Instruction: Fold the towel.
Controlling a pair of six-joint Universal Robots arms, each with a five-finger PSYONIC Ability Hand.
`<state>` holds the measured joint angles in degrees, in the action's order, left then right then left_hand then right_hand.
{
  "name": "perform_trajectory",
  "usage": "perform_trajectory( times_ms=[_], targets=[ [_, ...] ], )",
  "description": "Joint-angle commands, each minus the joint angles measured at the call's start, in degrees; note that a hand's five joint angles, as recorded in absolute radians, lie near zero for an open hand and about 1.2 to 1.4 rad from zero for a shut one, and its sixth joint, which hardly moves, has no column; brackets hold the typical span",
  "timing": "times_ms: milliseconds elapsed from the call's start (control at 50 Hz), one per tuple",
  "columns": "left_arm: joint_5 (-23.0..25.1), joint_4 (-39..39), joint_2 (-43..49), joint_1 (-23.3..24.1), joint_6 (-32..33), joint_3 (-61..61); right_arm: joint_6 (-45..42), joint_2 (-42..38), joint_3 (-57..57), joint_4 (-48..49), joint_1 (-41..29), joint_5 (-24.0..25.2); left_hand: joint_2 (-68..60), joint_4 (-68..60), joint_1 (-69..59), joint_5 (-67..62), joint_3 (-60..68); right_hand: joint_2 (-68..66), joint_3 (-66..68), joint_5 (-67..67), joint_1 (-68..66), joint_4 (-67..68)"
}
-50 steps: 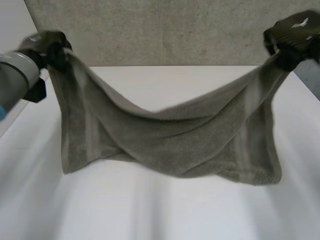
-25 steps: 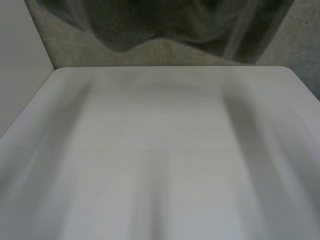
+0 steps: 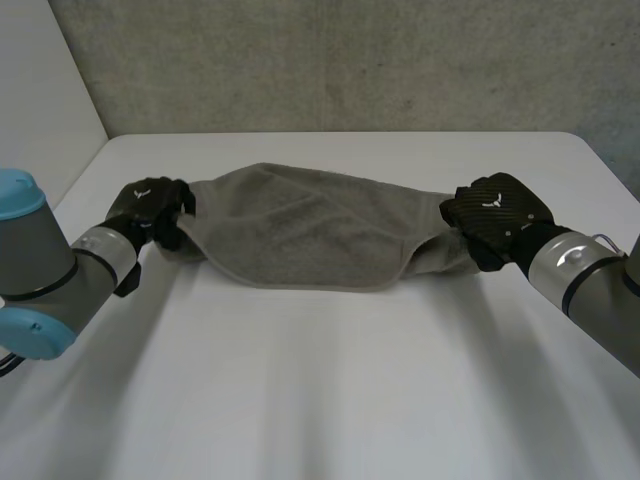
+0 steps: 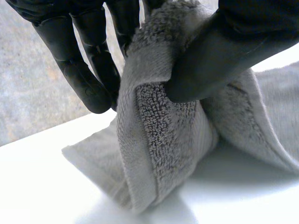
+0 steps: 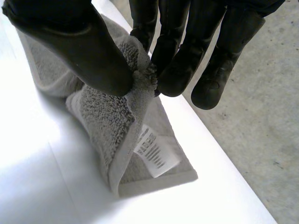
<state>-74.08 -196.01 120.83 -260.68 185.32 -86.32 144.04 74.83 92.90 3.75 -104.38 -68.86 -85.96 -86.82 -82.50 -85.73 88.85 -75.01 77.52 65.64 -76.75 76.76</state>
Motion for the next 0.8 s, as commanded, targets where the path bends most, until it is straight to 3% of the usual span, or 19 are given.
perform_trajectory(
  times_ms=[20, 260, 320, 420, 500, 600, 760, 800],
  targets=[
    [-0.1, 3.9, -6.4, -1.8, 4.2, -3.1, -1.6, 6.7, 1.6, -0.7, 5.6, -0.4, 6.0, 6.8, 2.5, 15.7, -8.9, -5.0, 2.5, 4.4, -3.2, 3.2],
    [0.0, 4.1, -20.1, -4.8, 4.3, -11.4, -1.8, 16.5, 1.0, -12.9, 17.7, 1.2, 6.0, 6.8, 2.5, 15.7, -8.9, -5.0, 2.5, 4.4, -3.2, 3.2],
    [0.0, 4.1, -23.5, -5.9, 4.3, -13.3, -1.9, 18.0, 0.8, -17.1, 20.8, 3.5, 6.0, 6.8, 2.5, 15.7, -8.9, -5.0, 2.5, 4.4, -3.2, 3.2],
    [0.4, 5.9, -25.6, -4.8, 4.2, -16.8, -1.9, 18.3, 1.8, -21.9, 22.8, 11.9, 6.0, 6.8, 2.5, 15.7, -8.9, -5.0, 2.5, 4.4, -3.2, 3.2],
    [1.2, 6.8, -25.1, -2.7, 4.0, -17.1, -1.7, 18.0, 1.7, -21.7, 22.8, 13.5, 6.0, 6.8, 2.5, 15.7, -8.9, -5.0, 2.5, 4.4, -3.2, 3.2],
    [0.8, 6.4, -22.1, -2.3, 4.1, -16.2, -1.8, 14.0, -0.1, -21.6, 22.7, 13.2, 6.0, 6.8, 2.5, 15.7, -8.9, -5.0, 2.5, 4.4, -3.2, 3.2],
    [0.7, 5.1, -10.8, -1.9, 4.7, -9.5, -1.5, -0.8, -9.5, -22.3, 20.0, 9.7, 6.0, 6.8, 2.5, 15.7, -8.9, -5.0, 2.5, 4.4, -3.2, 3.2],
    [0.3, 3.9, -6.1, -1.5, 4.6, -5.3, -0.9, -6.5, -13.9, -22.2, 17.0, 6.7, 6.0, 6.8, 2.5, 15.7, -8.9, -5.0, 2.5, 4.4, -3.2, 3.2]
  ],
)
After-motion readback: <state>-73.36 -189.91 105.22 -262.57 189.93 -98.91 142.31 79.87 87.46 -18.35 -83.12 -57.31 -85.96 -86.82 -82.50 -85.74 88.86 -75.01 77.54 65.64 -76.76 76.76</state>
